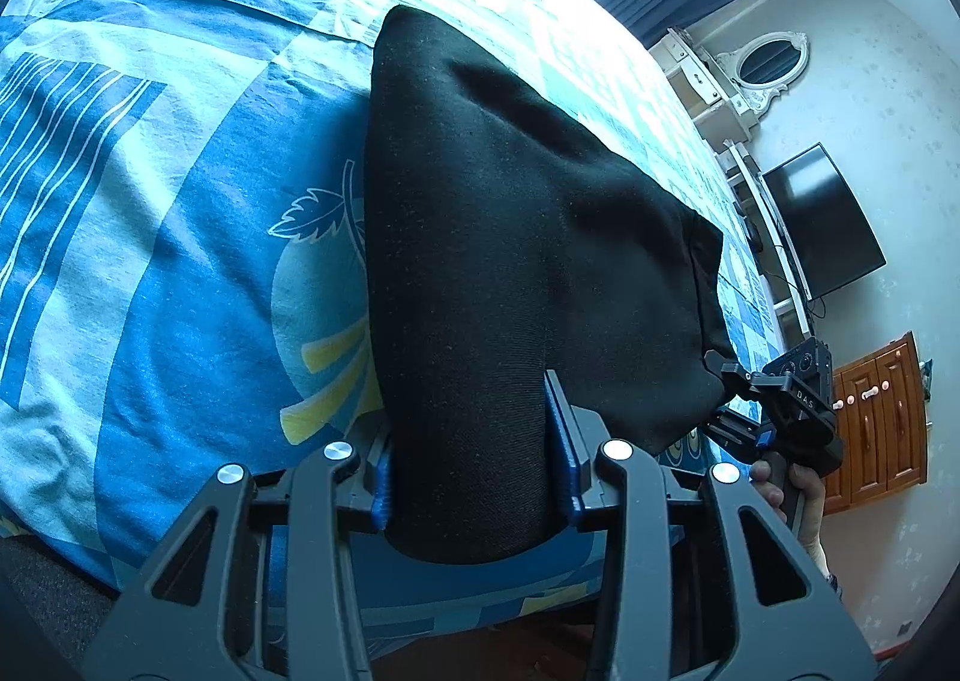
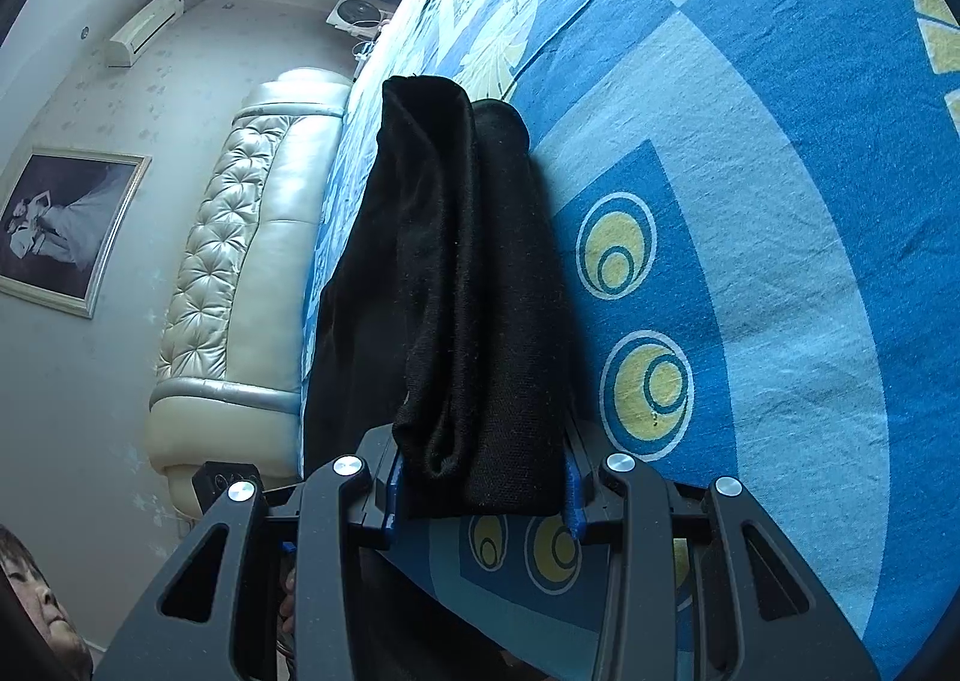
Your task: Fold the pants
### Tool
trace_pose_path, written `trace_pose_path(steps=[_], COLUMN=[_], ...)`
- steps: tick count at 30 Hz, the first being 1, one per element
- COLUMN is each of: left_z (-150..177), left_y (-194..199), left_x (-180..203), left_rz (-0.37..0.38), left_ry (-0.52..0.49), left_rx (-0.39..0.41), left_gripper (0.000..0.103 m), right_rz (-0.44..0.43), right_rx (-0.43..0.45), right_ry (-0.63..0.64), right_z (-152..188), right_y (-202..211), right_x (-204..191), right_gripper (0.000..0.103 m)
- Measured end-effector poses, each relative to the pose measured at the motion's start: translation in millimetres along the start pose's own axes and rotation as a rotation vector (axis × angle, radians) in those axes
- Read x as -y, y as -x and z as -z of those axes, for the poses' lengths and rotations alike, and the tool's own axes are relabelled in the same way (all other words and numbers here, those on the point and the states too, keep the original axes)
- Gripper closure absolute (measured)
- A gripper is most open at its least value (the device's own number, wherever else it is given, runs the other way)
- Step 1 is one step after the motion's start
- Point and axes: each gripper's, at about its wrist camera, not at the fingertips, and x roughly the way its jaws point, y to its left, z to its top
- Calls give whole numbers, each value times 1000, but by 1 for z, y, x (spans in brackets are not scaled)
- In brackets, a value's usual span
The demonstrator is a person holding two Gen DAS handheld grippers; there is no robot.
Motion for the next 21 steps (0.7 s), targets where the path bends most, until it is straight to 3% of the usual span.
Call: trace_pose_path(steps=[7,15,17,21], left_z=[2,2,3,1], left_y=[-2,0,4,17], left_x=[1,3,3,-7], left_rz=[-6,-22,-3,103], left_ry=[-4,-47,-44,-25], left_rx=[-9,23,32,42], left_gripper=[57,41,40,29], right_rz=[-38,-73,-74,-58], right_rx=[-1,5,4,20], right_ry=[-14,-20,-15,6], right_z=[2,5,5,1], right_y=[1,1,2,9], right_x=[10,11,10,5], right_gripper=[63,56,54,46])
